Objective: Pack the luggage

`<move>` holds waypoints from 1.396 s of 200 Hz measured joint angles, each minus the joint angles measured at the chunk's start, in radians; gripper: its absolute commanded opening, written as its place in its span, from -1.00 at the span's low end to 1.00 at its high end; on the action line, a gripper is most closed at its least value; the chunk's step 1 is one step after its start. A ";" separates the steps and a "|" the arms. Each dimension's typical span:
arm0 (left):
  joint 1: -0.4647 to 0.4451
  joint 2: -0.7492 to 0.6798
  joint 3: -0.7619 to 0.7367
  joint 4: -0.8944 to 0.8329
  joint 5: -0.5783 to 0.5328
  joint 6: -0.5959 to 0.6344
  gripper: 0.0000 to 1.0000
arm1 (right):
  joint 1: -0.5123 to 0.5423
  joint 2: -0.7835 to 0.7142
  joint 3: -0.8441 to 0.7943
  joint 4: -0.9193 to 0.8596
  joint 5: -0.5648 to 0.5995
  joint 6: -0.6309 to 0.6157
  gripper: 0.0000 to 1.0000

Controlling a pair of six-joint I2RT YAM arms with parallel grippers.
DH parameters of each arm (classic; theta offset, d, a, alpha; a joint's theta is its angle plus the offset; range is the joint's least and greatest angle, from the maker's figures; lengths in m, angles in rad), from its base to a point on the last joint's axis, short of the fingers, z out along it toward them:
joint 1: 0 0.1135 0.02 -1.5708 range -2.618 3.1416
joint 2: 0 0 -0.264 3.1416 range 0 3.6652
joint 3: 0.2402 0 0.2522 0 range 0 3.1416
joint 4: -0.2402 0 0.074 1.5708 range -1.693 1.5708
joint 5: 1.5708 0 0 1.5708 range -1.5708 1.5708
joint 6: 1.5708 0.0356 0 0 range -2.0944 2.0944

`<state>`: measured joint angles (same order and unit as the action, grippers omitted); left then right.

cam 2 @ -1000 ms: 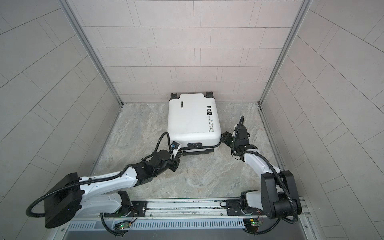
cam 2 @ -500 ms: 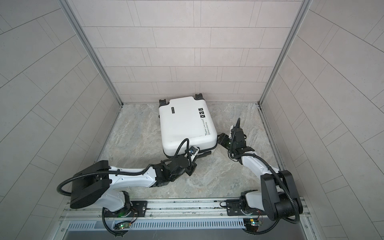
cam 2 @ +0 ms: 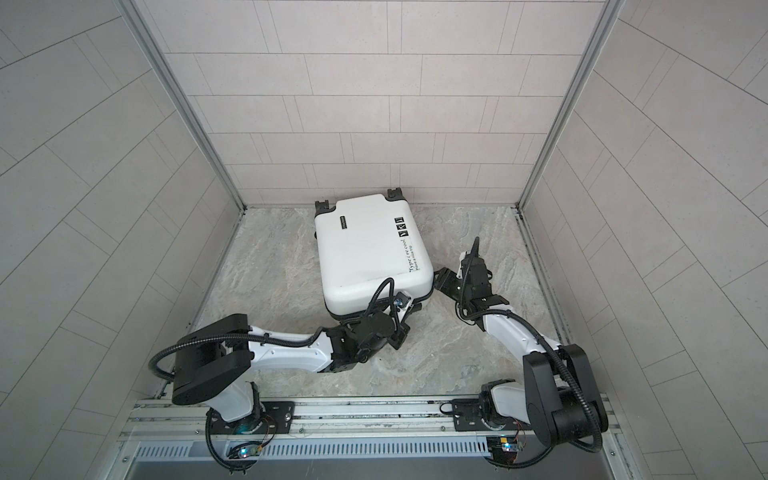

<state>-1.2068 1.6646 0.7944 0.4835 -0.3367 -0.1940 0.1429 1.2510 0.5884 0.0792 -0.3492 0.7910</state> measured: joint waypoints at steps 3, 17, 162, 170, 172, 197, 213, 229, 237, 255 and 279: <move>0.000 0.000 0.000 0.000 0.000 0.000 -1.00 | -0.001 -0.002 0.002 -0.007 0.000 -0.006 0.29; 0.000 0.000 0.000 0.001 -0.001 0.000 -0.99 | -0.012 -0.021 0.004 -0.049 -0.009 -0.031 0.30; -0.106 -0.475 -0.092 -0.291 -0.079 -0.464 0.07 | 0.065 -0.391 -0.092 -0.420 -0.032 -0.203 0.31; -0.111 -0.508 -0.126 -0.304 -0.092 -0.539 0.07 | 0.103 -0.408 -0.111 -0.413 -0.031 -0.204 0.30; -0.112 -0.516 -0.138 -0.303 -0.095 -0.561 0.07 | 0.114 -0.412 -0.116 -0.410 -0.031 -0.203 0.30; -0.122 -0.537 -0.311 -0.249 -0.110 -0.801 0.07 | 0.245 -0.449 -0.168 -0.363 -0.003 -0.201 0.30; -0.124 -0.496 -0.412 -0.191 -0.116 -0.931 0.08 | 0.328 -0.464 -0.191 -0.322 0.031 -0.200 0.30; -0.124 -0.441 -0.470 -0.118 -0.131 -1.024 0.09 | 0.382 -0.473 -0.213 -0.266 0.072 -0.200 0.28; -0.124 -0.415 -0.478 -0.080 -0.140 -1.057 0.10 | 0.395 -0.476 -0.228 -0.230 0.089 -0.200 0.24; -0.125 -0.370 -0.479 0.036 -0.167 -1.115 0.10 | 0.402 -0.473 -0.268 -0.145 0.116 -0.199 0.15; -0.125 -0.296 -0.481 0.222 -0.203 -1.173 0.11 | 0.408 -0.447 -0.303 -0.045 0.141 -0.212 0.10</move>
<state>-1.3315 1.3689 0.3130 0.7055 -0.5400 -1.3674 0.5510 0.8040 0.2855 0.0338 -0.2085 0.5789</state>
